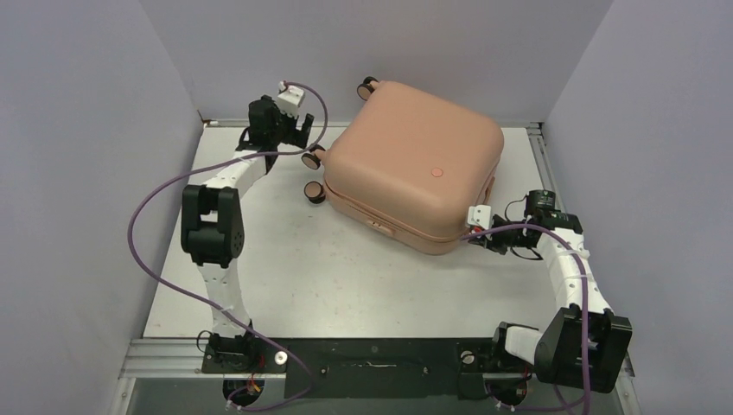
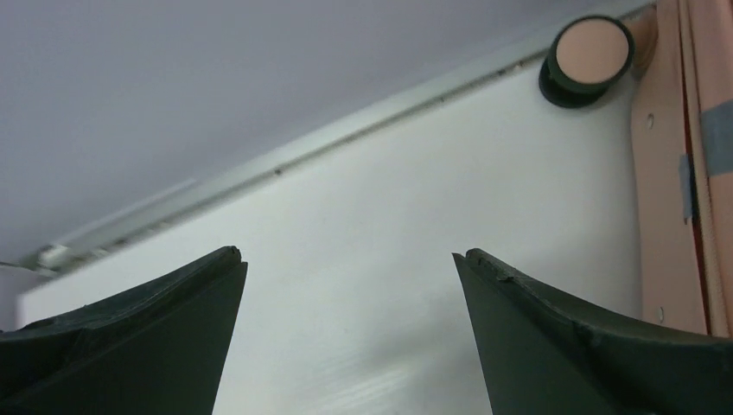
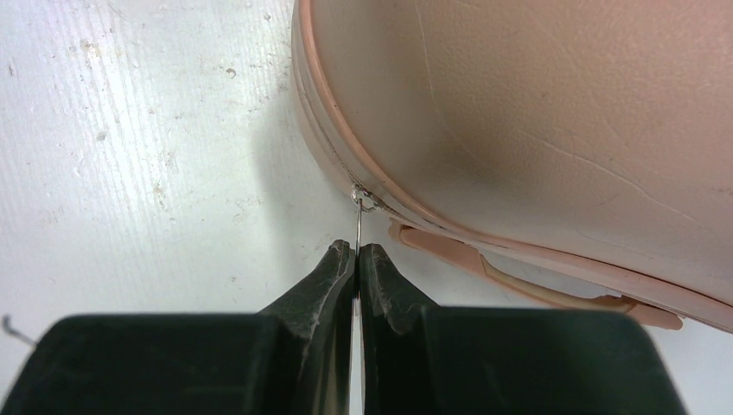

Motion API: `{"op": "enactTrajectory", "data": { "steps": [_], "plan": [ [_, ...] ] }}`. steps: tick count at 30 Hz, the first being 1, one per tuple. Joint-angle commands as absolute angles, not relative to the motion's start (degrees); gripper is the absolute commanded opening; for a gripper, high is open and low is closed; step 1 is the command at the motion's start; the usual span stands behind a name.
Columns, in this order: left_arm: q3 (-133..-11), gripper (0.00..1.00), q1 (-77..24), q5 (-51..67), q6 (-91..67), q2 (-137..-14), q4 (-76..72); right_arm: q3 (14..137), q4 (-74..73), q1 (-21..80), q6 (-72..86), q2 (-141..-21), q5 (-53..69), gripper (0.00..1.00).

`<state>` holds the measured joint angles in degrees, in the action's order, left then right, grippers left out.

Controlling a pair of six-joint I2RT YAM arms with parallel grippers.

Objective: Pack the luggage
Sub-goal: Zip the luggage at the center of the board.

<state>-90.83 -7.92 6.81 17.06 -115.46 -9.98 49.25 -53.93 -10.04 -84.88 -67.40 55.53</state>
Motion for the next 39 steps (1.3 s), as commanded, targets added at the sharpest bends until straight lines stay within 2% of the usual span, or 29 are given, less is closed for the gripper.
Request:
{"op": "enactTrajectory", "data": {
  "steps": [1, 3, 10, 15, 23, 25, 27, 33, 34, 39],
  "plan": [
    [-91.4, 0.98, -3.5, 15.2, 3.1, -118.6, -6.8, 48.5, -55.8, -10.0, -84.8, -66.2, 58.6, 0.05],
    [-89.7, 0.92, -2.7, 20.2, -2.8, -119.4, -7.3, 48.3, -55.6, -10.0, -84.7, -66.3, 58.8, 0.05],
    [-83.6, 0.85, -2.8, 31.4, -21.0, -121.1, -15.8, 47.6, -54.2, -10.0, -83.6, -66.6, 59.4, 0.05],
    [-84.2, 0.81, -5.2, 32.0, -24.7, -125.1, -16.3, 47.6, -56.7, -9.9, -85.0, -65.8, 59.4, 0.05],
    [-76.8, 0.71, -8.3, 31.4, -29.7, -125.3, -20.6, 48.2, -70.0, -9.4, -100.6, -67.3, 58.3, 0.05],
    [-73.2, 0.63, -9.2, 29.7, -30.8, -123.6, -22.7, 47.9, -71.6, -9.3, -103.8, -67.6, 58.0, 0.05],
    [-70.0, 0.44, -10.1, 27.7, -32.1, -121.7, -24.0, 47.8, -71.7, -9.0, -104.7, -67.6, 57.9, 0.05],
    [-64.2, 0.04, -11.0, 25.7, -35.5, -119.0, -26.8, 46.1, -62.5, -6.0, -96.9, -65.1, 53.4, 0.05],
    [-63.6, 0.00, -11.2, 25.5, -35.7, -118.6, -26.6, 45.5, -61.2, -5.3, -95.9, -64.6, 52.8, 0.05],
    [-59.8, 0.00, -13.2, 25.2, -37.0, -116.6, -27.2, 44.7, -62.2, -3.0, -96.5, -64.9, 54.3, 0.05]
  ]
}}
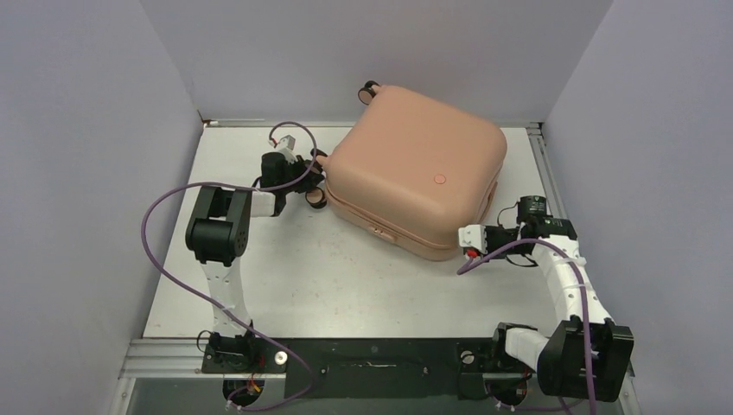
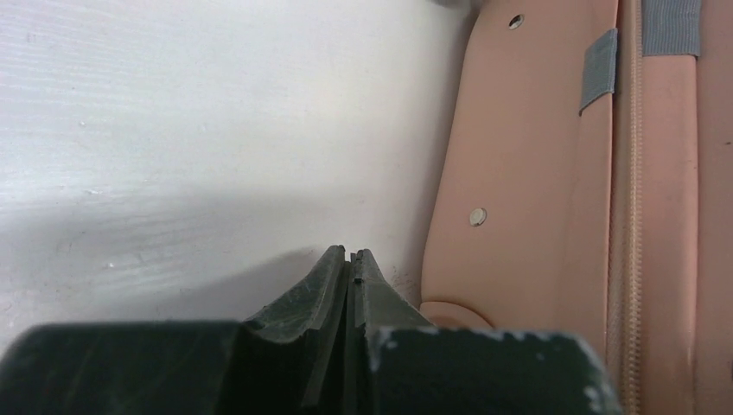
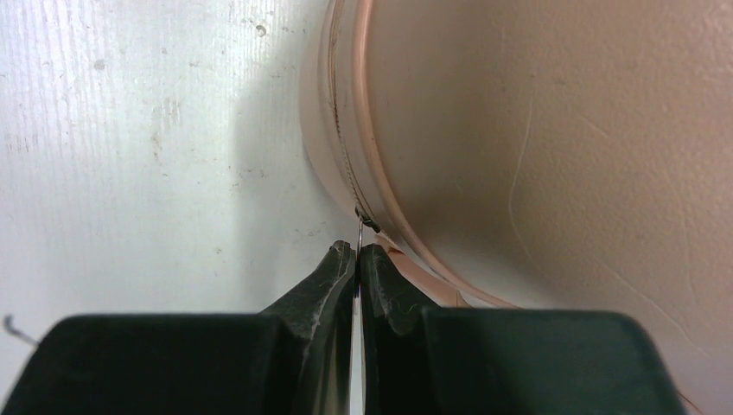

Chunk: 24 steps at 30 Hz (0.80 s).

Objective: Pack the luggage
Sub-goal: Zip the luggage at the center of the board.

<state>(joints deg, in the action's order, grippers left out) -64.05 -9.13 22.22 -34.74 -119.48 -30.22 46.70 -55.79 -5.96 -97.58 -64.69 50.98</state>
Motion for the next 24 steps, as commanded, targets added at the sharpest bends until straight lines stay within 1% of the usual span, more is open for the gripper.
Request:
{"op": "enactTrajectory", "data": {
  "steps": [1, 7, 11, 17, 19, 21, 24],
  "plan": [
    [-59.1, 0.00, -13.8, 25.1, -37.1, -116.4, -27.5, 44.6, -63.2, -2.3, -97.4, -65.5, 55.1, 0.05],
    [-56.9, 0.00, -15.4, 22.0, -37.8, -116.0, -28.1, 45.2, -70.0, 1.6, -104.4, -69.5, 57.6, 0.05],
    [-56.2, 0.00, -15.2, 20.4, -37.8, -115.4, -28.3, 45.2, -72.9, 2.5, -107.8, -70.4, 58.5, 0.05],
    [-55.8, 0.00, -15.2, 21.0, -38.7, -115.5, -28.9, 46.0, -70.3, 3.5, -104.9, -70.3, 58.7, 0.05],
    [-55.6, 0.00, -15.2, 21.3, -39.2, -115.3, -29.3, 46.6, -65.2, 3.3, -98.7, -69.7, 59.3, 0.05],
    [-55.4, 0.00, -15.3, 21.2, -39.8, -114.9, -29.9, 46.2, -54.7, 3.0, -85.4, -67.9, 58.3, 0.05],
    [-55.2, 0.00, -15.4, 21.3, -40.3, -114.5, -30.1, 44.8, -40.9, 0.8, -73.8, -65.3, 56.0, 0.05]
  ]
}}
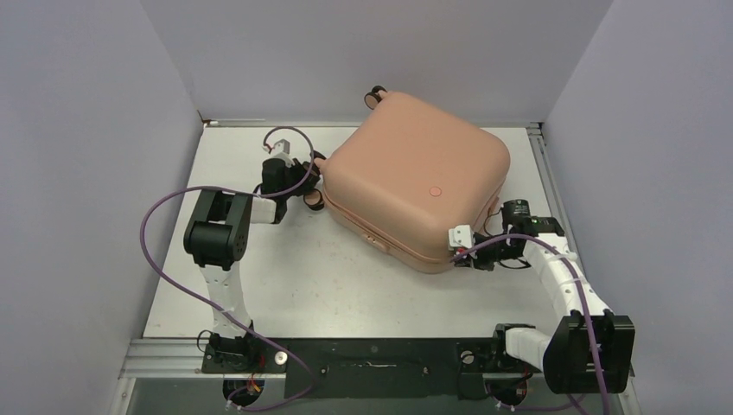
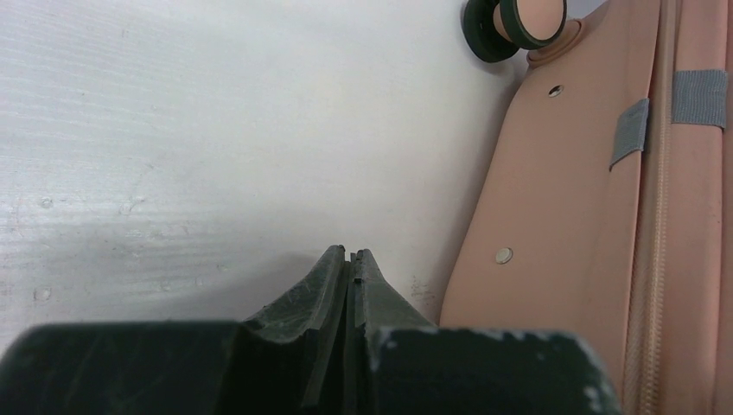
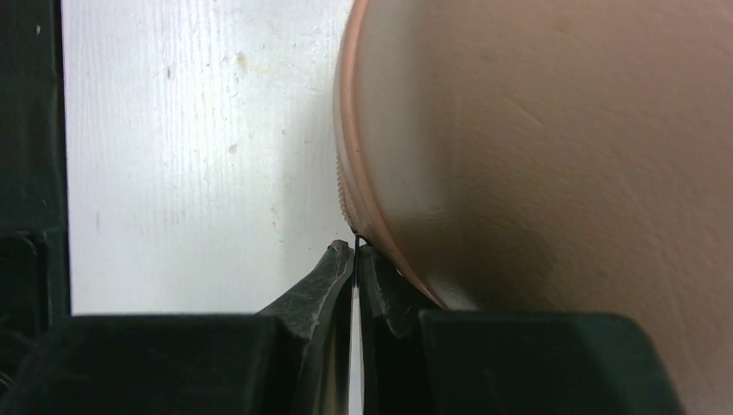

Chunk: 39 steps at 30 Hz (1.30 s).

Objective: Pack the luggage
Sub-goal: Zip the luggage at the center of the board.

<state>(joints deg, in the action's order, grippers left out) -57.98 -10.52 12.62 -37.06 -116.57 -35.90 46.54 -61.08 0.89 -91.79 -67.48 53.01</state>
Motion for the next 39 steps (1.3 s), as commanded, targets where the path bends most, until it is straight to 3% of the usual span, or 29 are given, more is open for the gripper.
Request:
{"op": "enactTrajectory", "data": {
  "steps": [1, 15, 18, 22, 26, 34, 39],
  "plan": [
    [-55.1, 0.00, -15.4, 21.5, -40.6, -114.4, -30.3, 45.1, -38.6, 0.3, -72.6, -65.5, 55.8, 0.05],
    [-54.2, 0.00, -19.8, 23.4, -43.3, -114.8, -31.8, 49.5, -29.4, -10.3, -71.2, -73.8, 50.5, 0.05],
    [-53.6, 0.00, -20.3, 23.3, -44.2, -114.5, -32.8, 50.6, -37.0, -12.3, -82.3, -74.1, 51.2, 0.05],
    [-52.6, 0.00, -20.2, 21.6, -44.9, -113.7, -33.6, 54.2, -65.1, -15.7, -106.9, -75.2, 54.3, 0.05],
    [-51.5, 0.00, -20.3, 21.2, -46.6, -113.3, -35.3, 52.3, -73.0, -15.5, -114.1, -73.3, 54.5, 0.05],
    [-50.3, 0.00, -21.3, 18.9, -47.8, -111.6, -36.1, 49.0, -69.8, -7.1, -105.3, -68.8, 58.8, 0.05],
    [-50.2, 0.00, -22.2, 19.0, -48.3, -111.7, -36.5, 45.9, -47.7, 2.2, -76.6, -62.2, 56.6, 0.05]
  ]
}}
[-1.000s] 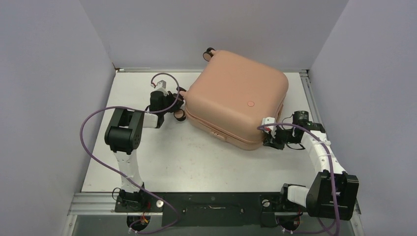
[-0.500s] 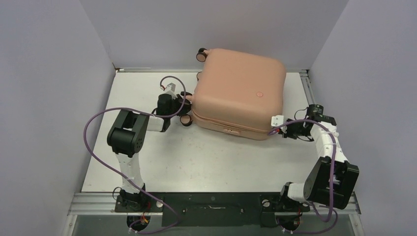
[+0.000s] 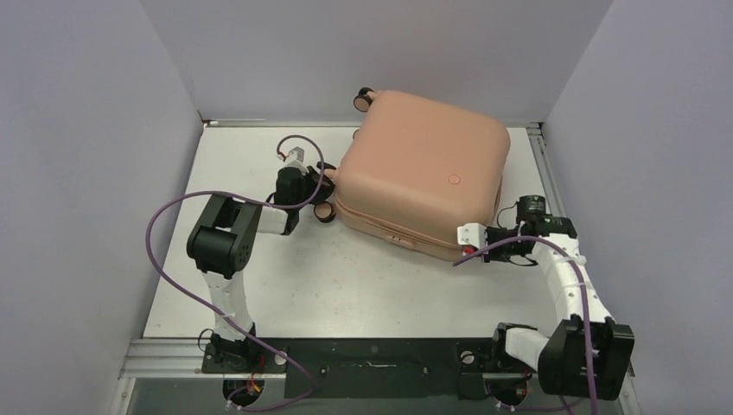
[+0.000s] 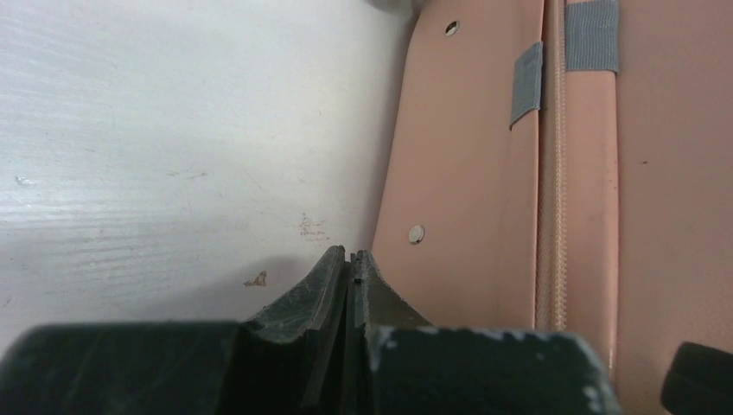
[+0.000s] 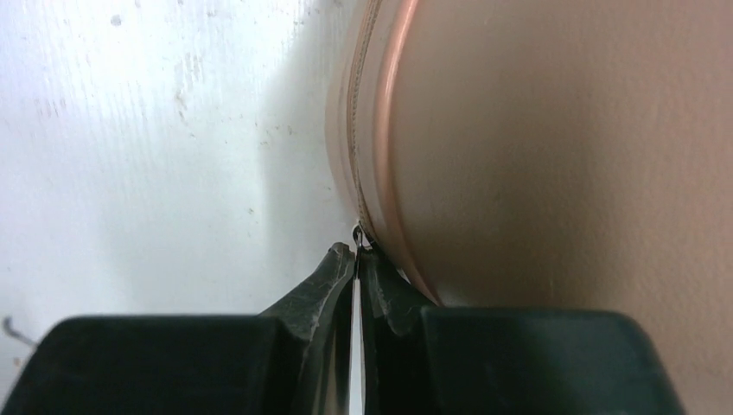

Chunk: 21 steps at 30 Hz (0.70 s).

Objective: Pack the luggage
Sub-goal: Zip the luggage at the center of the board.

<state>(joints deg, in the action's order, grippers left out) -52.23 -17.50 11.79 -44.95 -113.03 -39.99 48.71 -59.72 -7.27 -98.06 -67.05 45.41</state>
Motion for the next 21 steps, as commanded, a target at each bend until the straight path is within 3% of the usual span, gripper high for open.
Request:
{"op": "enactTrajectory", "data": {
  "steps": [1, 4, 11, 21],
  "plan": [
    [-50.2, 0.00, -22.3, 19.0, -48.3, -111.6, -36.5, 45.3, -43.1, 3.9, -71.3, -60.8, 55.3, 0.05],
    [-50.0, 0.00, -22.4, 19.2, -48.4, -111.4, -36.6, 44.5, -33.7, 5.5, -60.4, -59.0, 51.5, 0.05],
    [-49.4, 0.00, -22.9, 20.4, -49.2, -111.1, -37.3, 44.6, -27.9, 0.5, -55.5, -59.2, 45.2, 0.05],
    [-49.1, 0.00, -31.4, 20.5, -49.1, -111.0, -37.3, 50.4, -27.1, -19.7, -58.2, -68.3, 48.2, 0.05]
  ]
}}
